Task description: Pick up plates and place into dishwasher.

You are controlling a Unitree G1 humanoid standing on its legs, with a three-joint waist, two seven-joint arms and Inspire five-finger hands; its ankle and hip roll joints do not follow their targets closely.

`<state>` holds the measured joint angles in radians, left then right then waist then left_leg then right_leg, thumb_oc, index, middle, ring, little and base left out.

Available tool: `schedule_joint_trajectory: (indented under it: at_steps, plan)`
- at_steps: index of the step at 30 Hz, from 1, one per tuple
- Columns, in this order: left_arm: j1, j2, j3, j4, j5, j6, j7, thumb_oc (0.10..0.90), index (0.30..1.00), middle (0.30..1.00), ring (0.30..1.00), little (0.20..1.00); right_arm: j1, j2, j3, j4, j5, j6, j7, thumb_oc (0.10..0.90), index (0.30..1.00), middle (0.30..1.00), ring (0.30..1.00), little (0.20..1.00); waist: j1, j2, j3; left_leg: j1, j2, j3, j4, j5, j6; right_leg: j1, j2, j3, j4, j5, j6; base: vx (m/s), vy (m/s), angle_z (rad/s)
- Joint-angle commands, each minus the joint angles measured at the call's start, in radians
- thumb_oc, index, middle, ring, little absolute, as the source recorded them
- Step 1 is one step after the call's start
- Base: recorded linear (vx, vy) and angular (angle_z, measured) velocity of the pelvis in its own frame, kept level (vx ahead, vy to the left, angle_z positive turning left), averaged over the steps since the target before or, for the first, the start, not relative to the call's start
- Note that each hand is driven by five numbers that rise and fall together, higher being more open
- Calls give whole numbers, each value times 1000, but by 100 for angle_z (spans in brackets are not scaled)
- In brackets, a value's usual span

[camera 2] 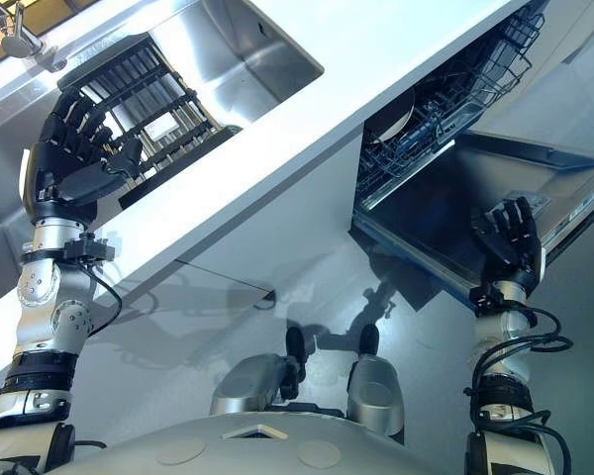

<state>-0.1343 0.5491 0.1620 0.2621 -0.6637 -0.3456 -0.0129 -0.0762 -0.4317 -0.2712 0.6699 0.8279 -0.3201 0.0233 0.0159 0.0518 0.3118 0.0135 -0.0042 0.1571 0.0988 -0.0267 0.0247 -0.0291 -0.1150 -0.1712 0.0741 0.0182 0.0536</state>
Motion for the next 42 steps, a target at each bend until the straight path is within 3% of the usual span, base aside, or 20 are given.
schedule_joint_trajectory:
  at_steps: [1, 5, 13, 19, 23, 28, 33, 42]
  plan:
    - [-86, 7, -46, 69, 48, -35, 47, 800, 900, 900, 900, 900, -44, -138, -94, -1, 22, -78, -79, 800, 900, 900, 900, 900, -52, -3, -23, -68, -14, -20, 131, -122, 0, -26, 57, -26, 188, -206, -38, -43, -120, -2]
    - [-127, 37, -55, 102, 37, -30, 63, 800, 900, 900, 900, 900, -53, -179, -122, 45, 19, -100, -176, 800, 900, 900, 900, 900, -64, 0, -7, -98, 9, -17, 194, -134, -14, -29, 57, -29, 230, -231, -61, -49, -136, -7]
    - [-131, 45, -39, 137, -21, -41, 63, 800, 900, 900, 900, 900, -28, -219, -186, 100, -54, -188, -325, 800, 900, 900, 900, 900, -91, 31, 19, -141, 25, -15, 294, -165, -18, -65, 58, -14, 316, -272, -92, -36, -73, -12]
    - [-102, 32, -22, 149, -36, -39, 50, 800, 900, 900, 900, 900, 7, -233, -211, 177, -23, -62, -159, 800, 900, 900, 900, 900, -102, 62, 38, -171, 25, -16, 303, -141, -32, -78, 59, 2, 333, -279, -94, 2, -16, -13]
    - [-119, 53, -25, 151, -65, -62, 50, 800, 900, 900, 900, 900, -33, -262, -178, 227, 55, -7, -73, 800, 900, 900, 900, 900, -101, 83, 76, -228, 30, -12, 325, -132, -37, -157, 51, -1, 412, -301, -102, -119, 2, -6]
    - [-184, 98, -34, 117, -112, -90, 75, 800, 900, 900, 900, 900, -109, -275, -138, 242, 154, -12, -37, 800, 900, 900, 900, 900, -100, 102, 133, -341, 23, -2, 428, -173, -19, -324, 33, -1, 608, -363, -123, -206, 31, 1]
    - [-236, 122, -48, 71, -109, -69, 86, 800, 900, 900, 900, 900, -152, -239, -104, 227, 264, -1, 38, 800, 900, 900, 900, 900, -87, 106, 158, -450, -2, -10, 559, -227, 1, -455, -7, -1, 784, -406, -141, -72, 38, 9]
    - [-204, 123, -26, 50, -155, -75, 75, 800, 900, 900, 900, 900, -194, -200, -68, 227, 388, 124, 215, 800, 900, 900, 900, 900, -50, 111, 159, -489, -41, -36, 602, -242, -6, -494, -42, 10, 843, -422, -130, 25, 67, 9]
